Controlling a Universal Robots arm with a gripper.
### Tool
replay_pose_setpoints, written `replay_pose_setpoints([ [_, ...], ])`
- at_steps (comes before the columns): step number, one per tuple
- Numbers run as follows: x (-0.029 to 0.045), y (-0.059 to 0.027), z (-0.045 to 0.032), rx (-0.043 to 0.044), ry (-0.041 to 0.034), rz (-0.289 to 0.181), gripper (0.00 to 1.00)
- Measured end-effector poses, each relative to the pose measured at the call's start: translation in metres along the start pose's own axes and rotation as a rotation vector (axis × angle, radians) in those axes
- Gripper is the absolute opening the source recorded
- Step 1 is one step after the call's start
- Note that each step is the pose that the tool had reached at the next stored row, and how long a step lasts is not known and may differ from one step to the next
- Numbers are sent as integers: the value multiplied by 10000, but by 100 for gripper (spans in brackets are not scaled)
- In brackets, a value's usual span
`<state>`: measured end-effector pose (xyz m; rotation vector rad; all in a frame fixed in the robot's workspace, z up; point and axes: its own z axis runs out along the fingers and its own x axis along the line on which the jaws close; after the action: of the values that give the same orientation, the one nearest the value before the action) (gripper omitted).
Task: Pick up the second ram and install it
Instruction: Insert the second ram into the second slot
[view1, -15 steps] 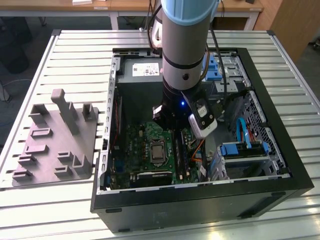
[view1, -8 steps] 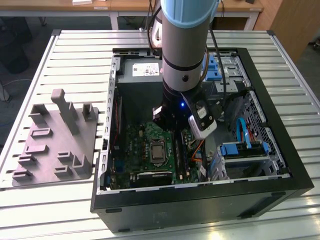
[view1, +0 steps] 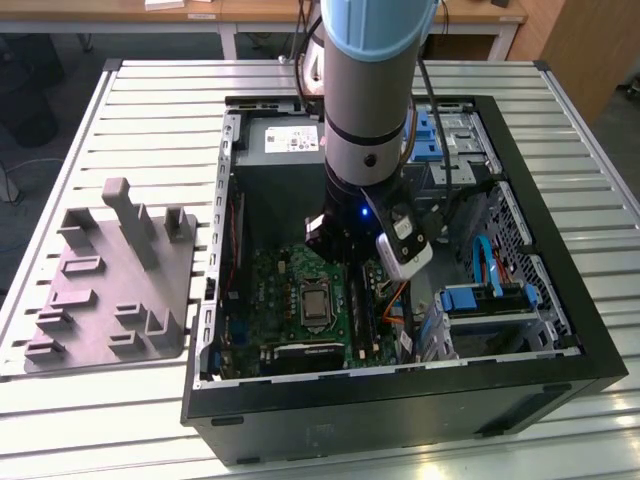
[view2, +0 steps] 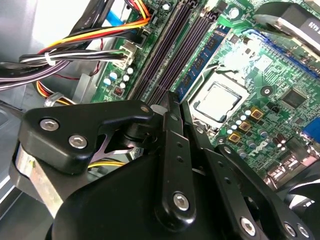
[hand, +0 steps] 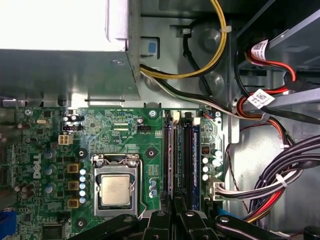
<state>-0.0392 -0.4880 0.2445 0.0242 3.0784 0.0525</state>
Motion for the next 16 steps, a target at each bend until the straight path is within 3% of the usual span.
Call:
replay_pose_setpoints([
  [16,4,-2,66,0,0,0,14],
])
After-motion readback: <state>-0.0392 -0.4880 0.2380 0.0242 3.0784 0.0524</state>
